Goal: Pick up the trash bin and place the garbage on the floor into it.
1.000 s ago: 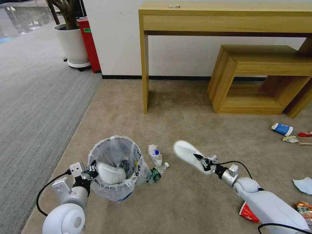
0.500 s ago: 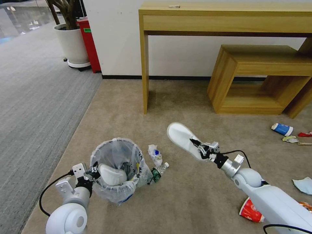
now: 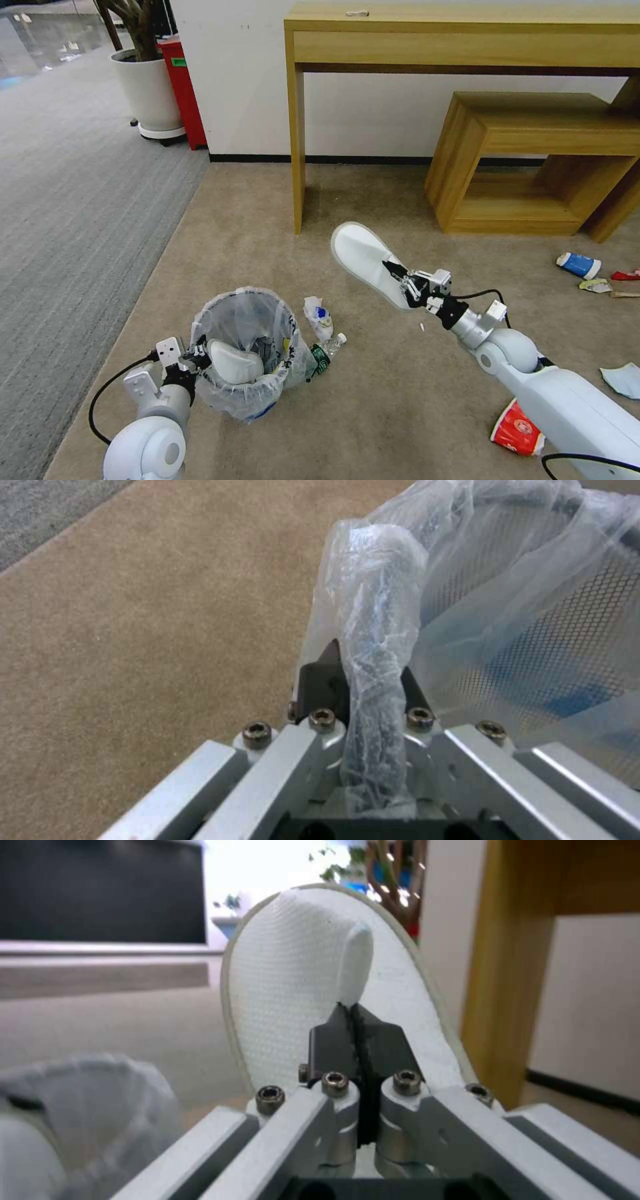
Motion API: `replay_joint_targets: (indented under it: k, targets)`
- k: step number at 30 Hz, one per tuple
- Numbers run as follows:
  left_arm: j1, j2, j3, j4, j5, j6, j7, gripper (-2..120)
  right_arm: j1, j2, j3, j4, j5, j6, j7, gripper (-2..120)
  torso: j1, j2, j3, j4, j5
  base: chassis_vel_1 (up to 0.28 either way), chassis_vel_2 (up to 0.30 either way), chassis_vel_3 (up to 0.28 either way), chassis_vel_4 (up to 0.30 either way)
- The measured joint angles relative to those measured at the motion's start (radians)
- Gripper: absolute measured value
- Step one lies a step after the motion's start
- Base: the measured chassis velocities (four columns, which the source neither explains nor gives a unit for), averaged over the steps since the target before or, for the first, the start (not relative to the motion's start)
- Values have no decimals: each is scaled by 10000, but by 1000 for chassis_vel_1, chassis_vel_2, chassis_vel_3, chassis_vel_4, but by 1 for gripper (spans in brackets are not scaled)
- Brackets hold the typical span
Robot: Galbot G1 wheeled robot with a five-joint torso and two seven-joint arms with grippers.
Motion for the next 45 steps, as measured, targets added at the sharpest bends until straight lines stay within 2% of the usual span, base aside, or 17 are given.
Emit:
replay_joint_targets:
  k: [7, 14, 29, 45]
  targets:
    - [-51, -52, 130, 1, 16, 67, -17, 2, 315, -25, -764, 1706, 737, -80, 348, 0, 0, 0, 0, 0, 0, 0, 0, 0, 0]
    - [-83, -137, 243, -27, 42, 133, -37, 2, 400, 65, -1434, 2379, 1046, 102, 564, 0, 0, 0, 0, 0, 0, 0, 0, 0, 0]
    - [93, -279, 480, -710, 60, 347, -52, 2, 531, 537, -2559, 2551, 1026, 621, 407, 0, 0, 0, 0, -1, 1, 0, 0, 0, 0]
    - [273, -383, 556, -1052, 170, 380, -43, 2, 495, 887, -3080, 2199, 730, 878, 74, 0, 0, 0, 0, 0, 1, 0, 0, 0, 0]
